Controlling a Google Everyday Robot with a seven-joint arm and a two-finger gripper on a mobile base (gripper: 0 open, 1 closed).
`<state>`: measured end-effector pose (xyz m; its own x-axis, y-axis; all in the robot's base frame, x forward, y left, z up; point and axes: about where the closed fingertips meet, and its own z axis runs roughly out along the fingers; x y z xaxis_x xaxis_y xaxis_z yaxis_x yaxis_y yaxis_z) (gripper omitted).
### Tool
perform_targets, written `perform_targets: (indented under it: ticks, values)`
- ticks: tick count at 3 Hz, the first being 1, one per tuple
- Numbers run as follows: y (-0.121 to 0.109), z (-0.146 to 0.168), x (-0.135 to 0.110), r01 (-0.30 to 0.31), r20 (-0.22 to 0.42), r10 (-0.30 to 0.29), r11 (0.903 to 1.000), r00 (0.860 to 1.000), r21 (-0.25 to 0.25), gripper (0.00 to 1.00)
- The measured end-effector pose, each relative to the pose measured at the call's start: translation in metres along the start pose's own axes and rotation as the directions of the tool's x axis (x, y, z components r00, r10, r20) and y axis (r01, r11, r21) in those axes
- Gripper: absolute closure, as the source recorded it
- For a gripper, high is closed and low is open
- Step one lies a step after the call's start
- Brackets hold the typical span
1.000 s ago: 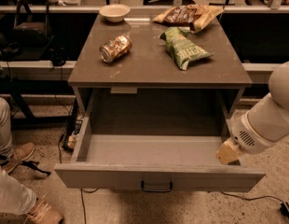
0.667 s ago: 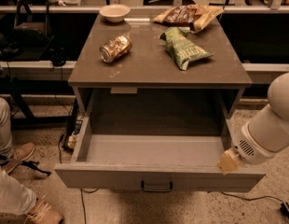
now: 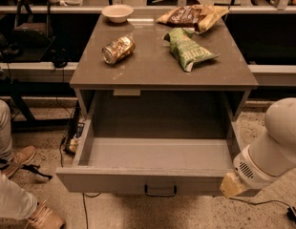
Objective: Close top drawer
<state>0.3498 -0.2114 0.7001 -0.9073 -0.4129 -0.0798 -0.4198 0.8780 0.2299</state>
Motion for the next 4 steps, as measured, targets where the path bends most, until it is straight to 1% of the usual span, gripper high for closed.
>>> perform_targets:
  ticks: [1, 2, 3, 4]
  values:
    - [-0.014, 0.023, -0.004, -0.039, -0.01, 0.039, 0.9989, 0.999, 0.026, 1.0]
    - [-0.035, 0.035, -0.018, -0.064, 0.001, 0.064, 0.9959, 0.998, 0.064, 1.0]
    - [-0.035, 0.035, -0.018, -0.063, 0.001, 0.064, 0.996, 0.998, 0.064, 1.0]
    - [-0.047, 0.06, -0.053, -0.072, 0.042, 0.068, 0.994, 0.997, 0.083, 1.0]
